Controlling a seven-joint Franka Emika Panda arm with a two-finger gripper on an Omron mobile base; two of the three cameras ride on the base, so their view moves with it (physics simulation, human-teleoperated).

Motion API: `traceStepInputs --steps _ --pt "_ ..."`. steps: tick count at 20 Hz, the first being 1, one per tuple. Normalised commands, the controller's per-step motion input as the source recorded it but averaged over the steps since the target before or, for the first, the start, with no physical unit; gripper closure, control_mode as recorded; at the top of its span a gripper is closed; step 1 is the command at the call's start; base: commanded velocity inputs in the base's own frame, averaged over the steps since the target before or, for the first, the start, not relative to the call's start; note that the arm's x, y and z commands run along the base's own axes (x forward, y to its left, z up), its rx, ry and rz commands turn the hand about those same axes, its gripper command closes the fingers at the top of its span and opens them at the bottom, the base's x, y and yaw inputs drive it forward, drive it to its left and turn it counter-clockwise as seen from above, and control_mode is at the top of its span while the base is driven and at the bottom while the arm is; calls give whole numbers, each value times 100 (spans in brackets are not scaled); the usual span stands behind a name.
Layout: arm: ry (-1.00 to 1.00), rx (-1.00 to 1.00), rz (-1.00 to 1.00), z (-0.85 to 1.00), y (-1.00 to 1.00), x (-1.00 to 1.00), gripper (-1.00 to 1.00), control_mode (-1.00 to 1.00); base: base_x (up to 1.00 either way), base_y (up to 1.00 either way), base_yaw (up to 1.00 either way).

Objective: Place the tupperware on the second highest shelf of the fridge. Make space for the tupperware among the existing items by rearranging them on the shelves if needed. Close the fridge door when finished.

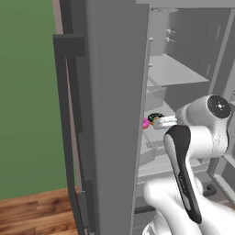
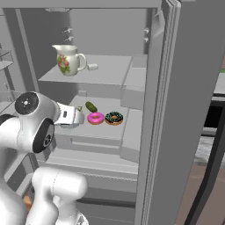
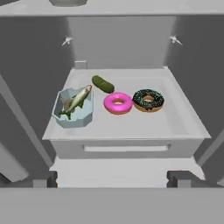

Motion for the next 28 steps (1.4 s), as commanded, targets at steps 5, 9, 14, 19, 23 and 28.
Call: traceStepInputs --steps 5,9,14,19,23,28 --pt "0 0 0 15 0 -39 -100 -100 0 0 0" --pt "0 0 0 1 0 -11 -100 100 -59 -4 0" --pt "0 0 0 0 0 0 -100 100 -83 -9 0" --pt "0 0 0 0 0 0 -100 100 -48 -22 0" --pt "0 0 0 0 0 0 -100 100 -32 -27 0" --pt "0 0 0 0 0 0 -100 100 -15 -32 0"
